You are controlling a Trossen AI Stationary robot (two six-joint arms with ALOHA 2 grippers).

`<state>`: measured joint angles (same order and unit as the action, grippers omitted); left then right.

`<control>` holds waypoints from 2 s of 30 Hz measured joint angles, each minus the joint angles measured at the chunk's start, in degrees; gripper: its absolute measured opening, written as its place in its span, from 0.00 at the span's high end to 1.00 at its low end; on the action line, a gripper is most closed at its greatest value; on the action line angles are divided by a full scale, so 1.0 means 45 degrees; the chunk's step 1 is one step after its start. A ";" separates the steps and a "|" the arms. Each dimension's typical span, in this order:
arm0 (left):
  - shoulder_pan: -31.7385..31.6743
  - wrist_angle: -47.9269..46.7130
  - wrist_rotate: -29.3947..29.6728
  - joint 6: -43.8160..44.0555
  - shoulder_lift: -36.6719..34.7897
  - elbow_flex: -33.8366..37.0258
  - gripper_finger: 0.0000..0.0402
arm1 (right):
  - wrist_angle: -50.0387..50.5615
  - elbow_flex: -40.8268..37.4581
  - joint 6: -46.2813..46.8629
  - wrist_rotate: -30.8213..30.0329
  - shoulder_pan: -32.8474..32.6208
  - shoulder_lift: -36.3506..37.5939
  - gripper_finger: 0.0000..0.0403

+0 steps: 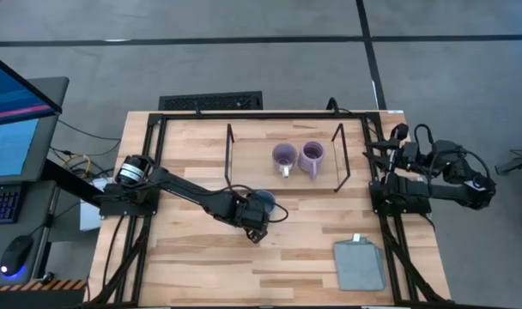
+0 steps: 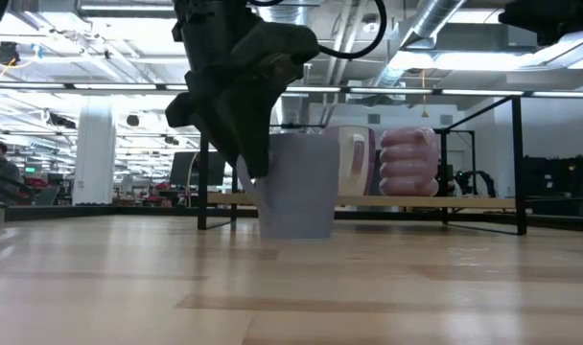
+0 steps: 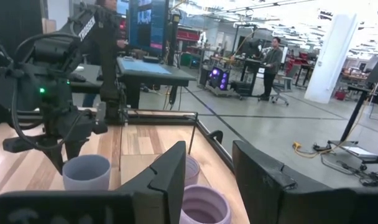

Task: Stack small to large cups/mugs on shelf
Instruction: Put the blue mug on the shelf

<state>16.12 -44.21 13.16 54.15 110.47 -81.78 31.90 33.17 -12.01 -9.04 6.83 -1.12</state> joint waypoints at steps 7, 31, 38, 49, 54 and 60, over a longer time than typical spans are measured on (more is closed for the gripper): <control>-0.0031 -0.0021 0.0472 -0.0005 0.0000 0.0000 0.81 | 0.0002 0.0000 0.0002 0.0001 0.0003 -0.0001 0.62; 0.0019 0.0232 0.0232 0.0231 -0.0002 -0.0005 0.91 | 0.0001 0.0000 0.0005 0.0001 0.0004 -0.0001 0.62; 0.0019 0.0267 0.0196 0.0507 -0.0024 -0.0010 0.91 | 0.0001 0.0000 0.0004 0.0001 0.0004 0.0000 0.62; 0.0024 -0.0217 0.0282 0.1164 -0.1019 -0.0005 0.91 | -0.0004 0.0000 0.0005 0.0001 0.0003 -0.0001 0.62; 0.0015 -0.0343 0.0608 0.1574 -0.1436 -0.0005 0.91 | -0.0004 0.0000 0.0002 -0.0004 0.0004 -0.0001 0.61; -0.0052 -0.0981 0.0897 0.1570 -0.1481 -0.0856 0.91 | -0.0004 0.0000 0.0005 -0.0001 0.0004 -0.0001 0.62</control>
<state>15.89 -48.62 17.20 61.22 103.81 -85.63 31.88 33.17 -11.99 -9.05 6.85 -1.13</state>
